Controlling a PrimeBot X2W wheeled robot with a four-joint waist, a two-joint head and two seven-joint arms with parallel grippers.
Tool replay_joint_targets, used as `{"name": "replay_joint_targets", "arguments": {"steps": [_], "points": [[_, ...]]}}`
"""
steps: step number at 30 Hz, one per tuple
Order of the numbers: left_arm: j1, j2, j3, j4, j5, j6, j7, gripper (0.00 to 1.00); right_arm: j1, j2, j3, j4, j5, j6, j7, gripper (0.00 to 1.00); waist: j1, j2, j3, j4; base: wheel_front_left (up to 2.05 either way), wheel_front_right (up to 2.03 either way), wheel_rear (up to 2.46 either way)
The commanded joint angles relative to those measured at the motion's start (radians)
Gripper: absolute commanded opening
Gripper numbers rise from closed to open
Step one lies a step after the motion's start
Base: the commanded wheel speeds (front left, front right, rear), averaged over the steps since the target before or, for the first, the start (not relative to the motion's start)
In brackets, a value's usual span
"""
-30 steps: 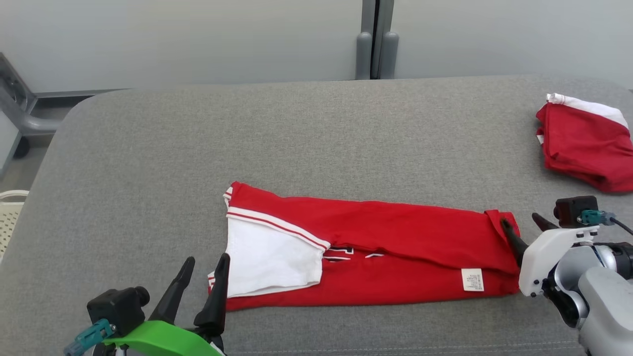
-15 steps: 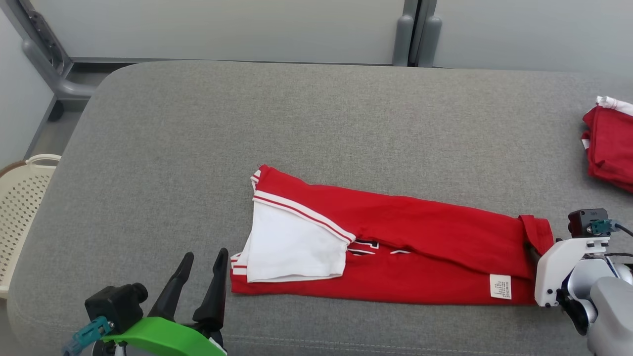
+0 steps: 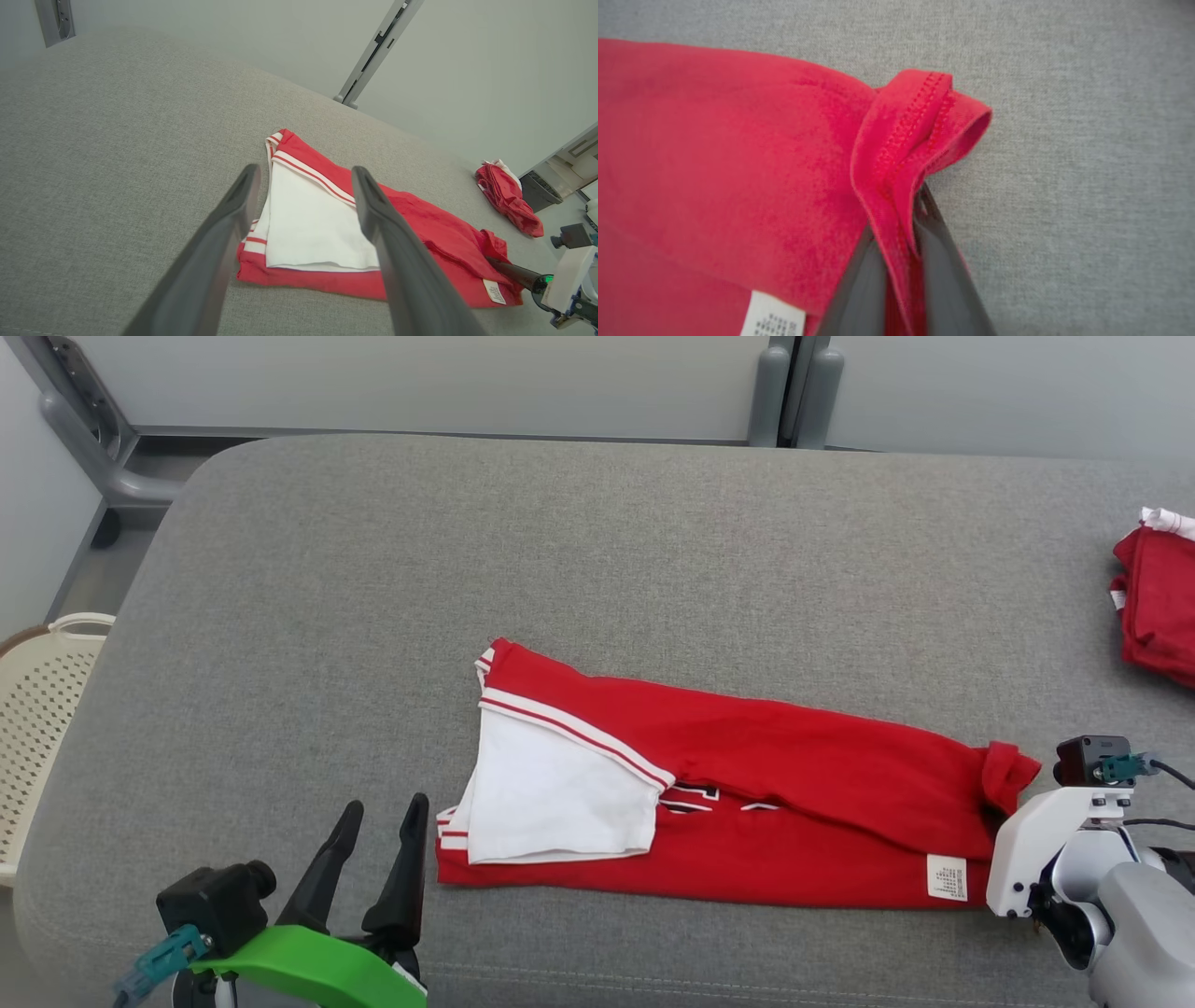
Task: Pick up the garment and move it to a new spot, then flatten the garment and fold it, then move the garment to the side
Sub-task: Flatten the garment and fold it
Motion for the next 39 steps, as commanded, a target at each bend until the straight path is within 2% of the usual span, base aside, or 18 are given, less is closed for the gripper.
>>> {"name": "replay_joint_targets", "arguments": {"steps": [1,9,23,30,35,39], "points": [[-0.015,0.004,0.002,0.001,0.006,-0.001,-0.004,1.0,0.019,-0.001,0.007,0.007,0.005,-0.001,0.01,0.0,0.0,0.0,0.0,0.0,0.0,0.0,0.0],[-0.034,0.019,0.004,0.005,0.033,0.008,-0.011,1.0,-0.03,-0.033,0.0,-0.004,0.055,-0.001,0.012,0.0,0.0,0.0,-0.011,-0.016,0.0,0.0,0.0],[-0.106,0.043,0.001,0.055,0.105,0.021,-0.03,1.0,-0.075,-0.163,-0.014,-0.056,0.113,-0.001,0.1,0.0,0.0,0.0,-0.053,-0.087,0.0,0.0,0.0],[-0.133,0.065,0.01,0.119,0.12,0.0,-0.043,1.0,-0.09,-0.214,-0.033,-0.09,0.123,-0.001,0.177,0.0,0.0,0.0,-0.061,-0.104,0.0,0.0,0.0],[-0.132,0.069,0.014,0.153,0.122,0.0,-0.057,1.0,-0.102,-0.232,-0.057,-0.115,0.104,-0.001,0.233,0.0,0.0,0.0,-0.073,-0.105,0.0,0.0,0.0],[-0.113,0.057,0.005,0.162,0.118,-0.001,-0.065,1.0,-0.093,-0.207,-0.079,-0.155,0.127,-0.001,0.287,0.0,0.0,0.0,-0.086,-0.095,0.0,0.0,0.0]]}}
